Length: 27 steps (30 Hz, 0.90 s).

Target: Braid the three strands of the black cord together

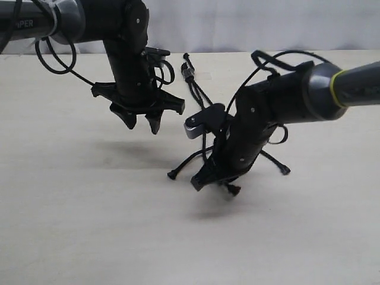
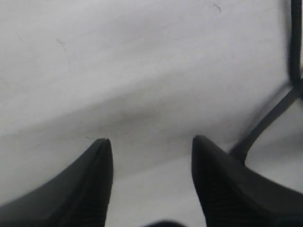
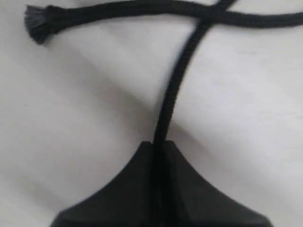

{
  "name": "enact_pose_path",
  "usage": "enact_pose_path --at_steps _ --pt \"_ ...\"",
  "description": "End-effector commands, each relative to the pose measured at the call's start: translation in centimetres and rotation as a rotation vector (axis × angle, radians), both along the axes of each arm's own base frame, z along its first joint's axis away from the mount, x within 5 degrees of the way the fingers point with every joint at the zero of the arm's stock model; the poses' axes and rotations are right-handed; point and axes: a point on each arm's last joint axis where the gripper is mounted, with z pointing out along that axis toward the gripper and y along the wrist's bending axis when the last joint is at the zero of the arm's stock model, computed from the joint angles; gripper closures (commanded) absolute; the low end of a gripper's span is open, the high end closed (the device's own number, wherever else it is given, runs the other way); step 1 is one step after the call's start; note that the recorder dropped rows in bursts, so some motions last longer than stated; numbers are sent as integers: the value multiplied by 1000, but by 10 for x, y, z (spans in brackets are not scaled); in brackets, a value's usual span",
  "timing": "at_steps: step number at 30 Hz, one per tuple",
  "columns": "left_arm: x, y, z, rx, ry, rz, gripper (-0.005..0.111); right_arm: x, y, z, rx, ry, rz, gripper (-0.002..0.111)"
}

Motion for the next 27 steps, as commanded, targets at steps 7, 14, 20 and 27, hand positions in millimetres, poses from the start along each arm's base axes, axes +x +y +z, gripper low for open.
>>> enact_pose_path --at_steps 7,14,20,27 --pt "-3 0 -5 -5 -5 3 58 56 -60 1 -218 -266 178 104" --pt "-3 -2 -5 -8 -15 0 58 68 -75 -37 -174 -236 43 104" --pt "-4 -9 -16 0 6 -19 59 52 -66 -46 -41 -28 -91 104" --pt "-17 -40 -34 -21 31 -109 107 19 -45 -45 235 247 -140 104"
